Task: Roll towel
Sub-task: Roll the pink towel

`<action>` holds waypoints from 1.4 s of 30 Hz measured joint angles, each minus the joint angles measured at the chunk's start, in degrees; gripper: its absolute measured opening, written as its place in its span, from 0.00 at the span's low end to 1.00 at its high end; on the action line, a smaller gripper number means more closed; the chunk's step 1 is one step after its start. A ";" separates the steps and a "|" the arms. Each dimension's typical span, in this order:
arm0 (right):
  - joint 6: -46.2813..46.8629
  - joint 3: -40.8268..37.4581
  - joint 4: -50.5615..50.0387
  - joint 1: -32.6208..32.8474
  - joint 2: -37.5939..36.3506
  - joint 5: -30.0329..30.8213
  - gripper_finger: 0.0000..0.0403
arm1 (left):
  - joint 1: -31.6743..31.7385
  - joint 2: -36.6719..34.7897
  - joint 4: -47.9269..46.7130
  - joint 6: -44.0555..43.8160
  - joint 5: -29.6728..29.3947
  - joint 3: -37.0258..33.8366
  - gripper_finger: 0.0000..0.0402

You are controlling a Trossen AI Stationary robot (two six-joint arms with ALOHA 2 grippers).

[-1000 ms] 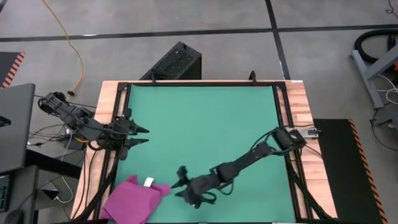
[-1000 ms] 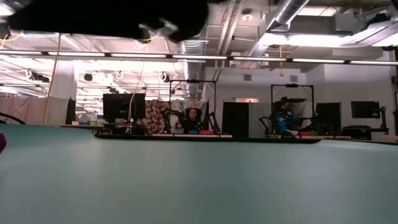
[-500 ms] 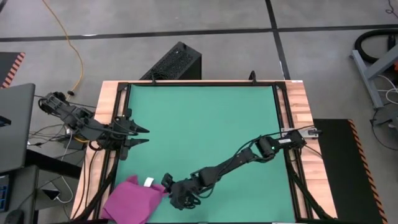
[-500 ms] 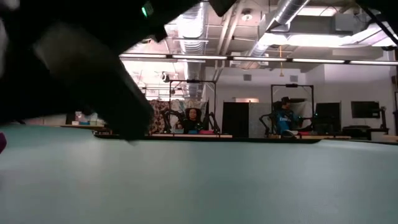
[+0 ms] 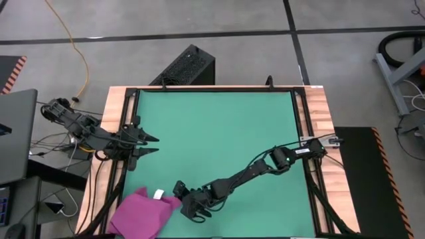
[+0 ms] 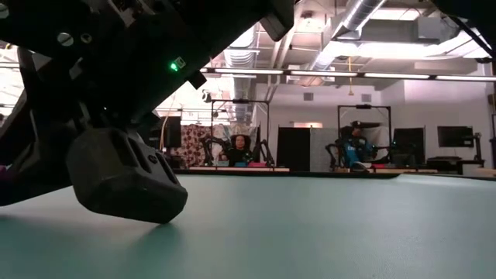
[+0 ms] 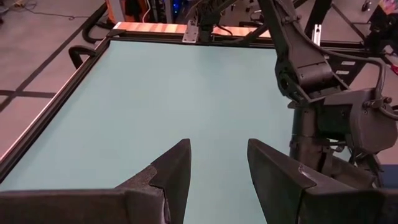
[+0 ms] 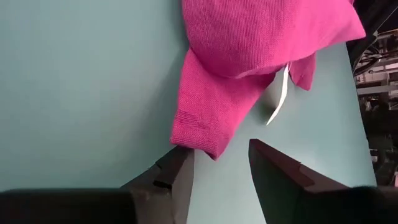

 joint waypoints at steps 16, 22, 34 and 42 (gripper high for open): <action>-1.34 -0.20 5.07 0.20 0.30 -6.00 0.32 | 0.00 0.00 0.00 0.00 0.01 0.00 0.37; -2.64 -0.22 6.26 0.22 0.35 -6.07 0.27 | 0.00 0.00 0.00 0.00 0.01 0.00 0.37; -1.62 3.78 1.54 1.95 -2.47 26.09 0.02 | 0.00 0.00 0.07 -0.87 0.08 0.00 0.37; 4.56 7.65 -8.06 -0.46 -16.45 63.95 0.02 | 0.00 0.01 0.90 -1.51 0.21 -0.01 0.37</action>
